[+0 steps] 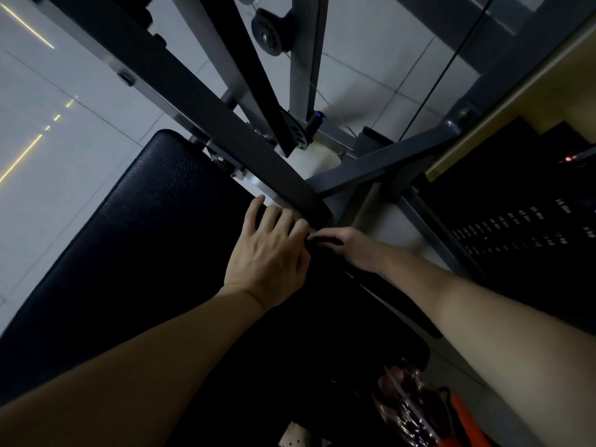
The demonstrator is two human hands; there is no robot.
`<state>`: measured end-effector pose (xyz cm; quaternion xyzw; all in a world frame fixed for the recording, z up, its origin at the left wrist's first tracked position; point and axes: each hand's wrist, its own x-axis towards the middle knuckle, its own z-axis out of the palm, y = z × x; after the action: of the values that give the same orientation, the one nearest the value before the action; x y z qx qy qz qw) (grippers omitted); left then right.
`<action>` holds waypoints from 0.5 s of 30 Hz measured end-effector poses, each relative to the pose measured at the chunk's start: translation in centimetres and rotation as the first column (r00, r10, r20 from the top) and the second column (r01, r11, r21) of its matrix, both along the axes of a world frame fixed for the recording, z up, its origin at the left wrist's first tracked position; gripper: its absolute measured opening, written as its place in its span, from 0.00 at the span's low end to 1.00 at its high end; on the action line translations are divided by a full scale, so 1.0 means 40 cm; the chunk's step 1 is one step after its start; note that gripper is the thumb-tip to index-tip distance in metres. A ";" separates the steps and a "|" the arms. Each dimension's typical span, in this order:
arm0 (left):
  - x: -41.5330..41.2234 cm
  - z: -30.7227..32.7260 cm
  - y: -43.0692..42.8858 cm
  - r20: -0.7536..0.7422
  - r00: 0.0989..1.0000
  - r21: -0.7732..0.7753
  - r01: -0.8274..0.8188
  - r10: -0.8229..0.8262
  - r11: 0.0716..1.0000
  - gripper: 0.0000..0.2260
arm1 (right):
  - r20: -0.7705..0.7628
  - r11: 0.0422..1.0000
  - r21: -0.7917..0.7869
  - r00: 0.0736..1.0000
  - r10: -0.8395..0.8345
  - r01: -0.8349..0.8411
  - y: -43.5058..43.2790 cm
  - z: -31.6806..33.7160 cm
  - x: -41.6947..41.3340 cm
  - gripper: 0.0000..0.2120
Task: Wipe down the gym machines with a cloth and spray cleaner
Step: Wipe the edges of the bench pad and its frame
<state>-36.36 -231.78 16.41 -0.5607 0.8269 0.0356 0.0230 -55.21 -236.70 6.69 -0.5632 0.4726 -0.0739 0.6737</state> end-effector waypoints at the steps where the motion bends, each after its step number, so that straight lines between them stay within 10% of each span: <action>1: 0.000 -0.001 -0.001 -0.009 1.000 -0.011 0.001 -0.001 1.000 0.12 | -0.008 1.000 0.003 1.000 0.006 -0.006 -0.002 -0.012 0.007 0.09; 7: 0.003 -0.007 -0.003 -0.004 1.000 -0.008 0.001 -0.001 1.000 0.13 | -0.196 0.957 0.239 0.957 0.214 -0.165 -0.080 -0.014 0.071 0.23; 11: 0.000 -0.003 -0.004 0.038 0.999 0.001 0.001 -0.001 1.000 0.12 | -0.293 0.930 -0.017 0.891 0.346 -0.366 -0.064 -0.011 0.082 0.15; 15: -0.004 0.005 -0.002 0.079 0.997 -0.003 -0.009 0.010 1.000 0.12 | -0.115 0.979 -0.143 0.985 0.129 -0.145 0.023 0.004 0.004 0.13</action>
<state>-36.51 -231.85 16.59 -0.5656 0.8227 0.0123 0.0549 -55.05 -235.77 6.86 -0.6471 0.4605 -0.0330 0.6067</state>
